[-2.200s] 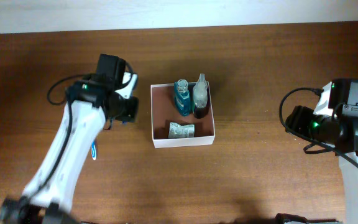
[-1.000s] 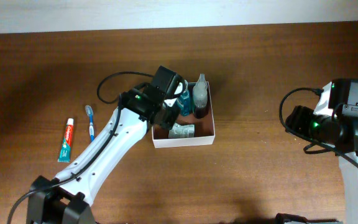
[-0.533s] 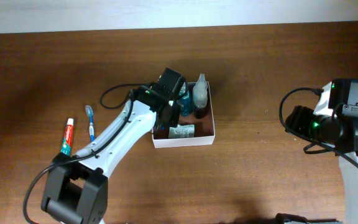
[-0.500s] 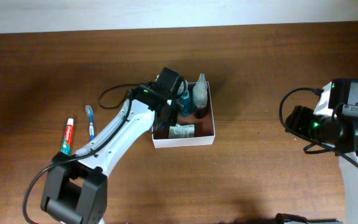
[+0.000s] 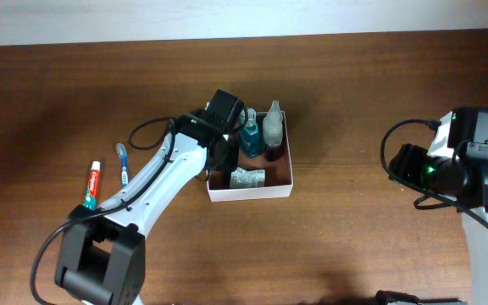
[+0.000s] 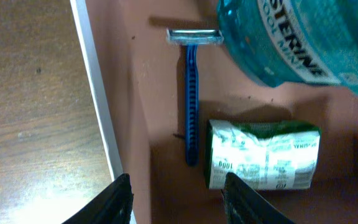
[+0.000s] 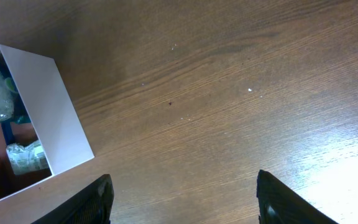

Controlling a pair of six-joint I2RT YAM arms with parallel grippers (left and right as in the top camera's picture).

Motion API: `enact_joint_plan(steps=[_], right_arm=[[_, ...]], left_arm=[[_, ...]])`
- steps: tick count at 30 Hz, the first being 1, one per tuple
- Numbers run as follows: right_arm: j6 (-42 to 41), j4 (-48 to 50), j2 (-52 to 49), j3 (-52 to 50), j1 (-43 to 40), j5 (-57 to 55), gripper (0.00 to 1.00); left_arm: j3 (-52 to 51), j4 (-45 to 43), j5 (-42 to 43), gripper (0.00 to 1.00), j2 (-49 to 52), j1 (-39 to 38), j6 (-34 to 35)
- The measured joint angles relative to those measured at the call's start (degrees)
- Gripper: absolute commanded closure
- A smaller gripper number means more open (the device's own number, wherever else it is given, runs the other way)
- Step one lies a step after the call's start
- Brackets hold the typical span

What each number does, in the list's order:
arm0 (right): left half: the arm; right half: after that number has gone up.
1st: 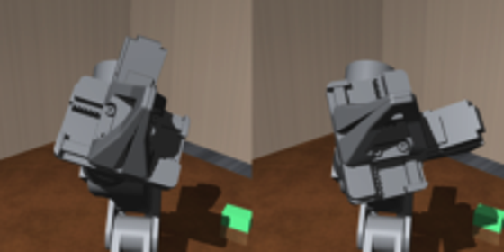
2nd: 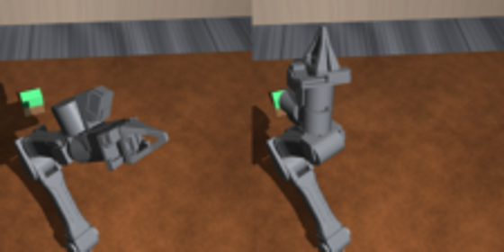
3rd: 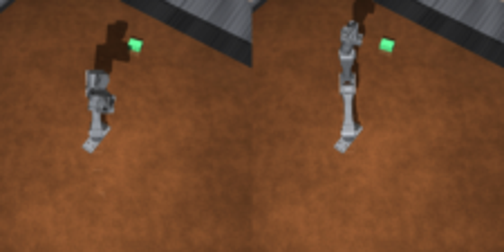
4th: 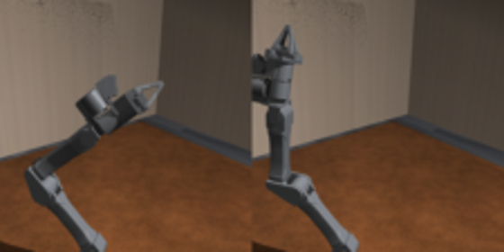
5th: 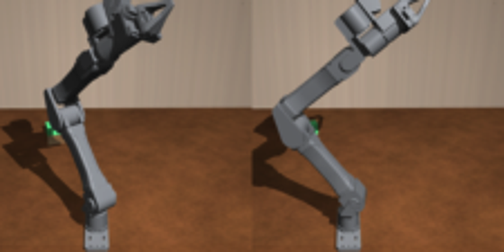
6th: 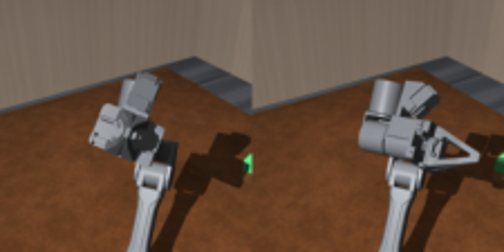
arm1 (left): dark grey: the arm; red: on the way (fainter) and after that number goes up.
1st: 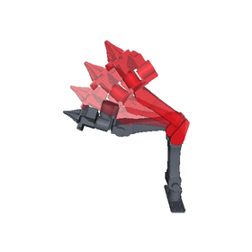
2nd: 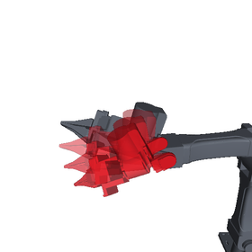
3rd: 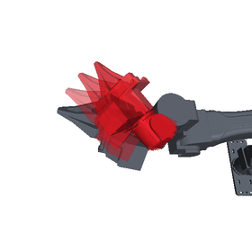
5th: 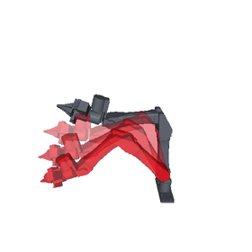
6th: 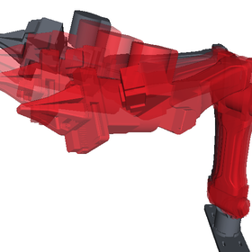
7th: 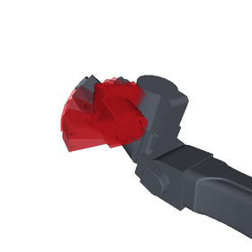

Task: Pack container
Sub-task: 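Lower the razor into the box front-left and open left gripper, then move left gripper back left and grasp the blue toothbrush handle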

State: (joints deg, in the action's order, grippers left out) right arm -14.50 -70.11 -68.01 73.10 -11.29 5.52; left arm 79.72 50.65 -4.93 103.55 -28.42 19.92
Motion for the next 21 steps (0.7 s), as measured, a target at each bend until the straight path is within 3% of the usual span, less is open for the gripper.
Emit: enact_joint_plan(steps=[5, 9, 10, 14, 21], right_arm=[[0.1, 0.0, 0.0, 0.0, 0.0, 0.0, 0.34], [0.2, 0.0, 0.0, 0.0, 0.0, 0.0, 0.34], [0.2, 0.0, 0.0, 0.0, 0.0, 0.0, 0.34], [0.2, 0.0, -0.1, 0.0, 0.0, 0.0, 0.34], [0.2, 0.0, -0.1, 0.0, 0.0, 0.0, 0.33]], left_arm=[[0.0, 3.0, -1.6, 0.29, -4.9, 1.2, -0.8], [0.5, 6.2, -3.1, 0.21, -15.1, 7.1, -3.6], [0.8, 7.0, -3.4, 0.13, -17.3, 8.9, -4.4], [1.8, 11.2, -4.1, 0.13, -23.7, 19.8, -7.3], [-0.5, 10.3, -1.3, 0.13, -19.5, 30.9, -10.1]])
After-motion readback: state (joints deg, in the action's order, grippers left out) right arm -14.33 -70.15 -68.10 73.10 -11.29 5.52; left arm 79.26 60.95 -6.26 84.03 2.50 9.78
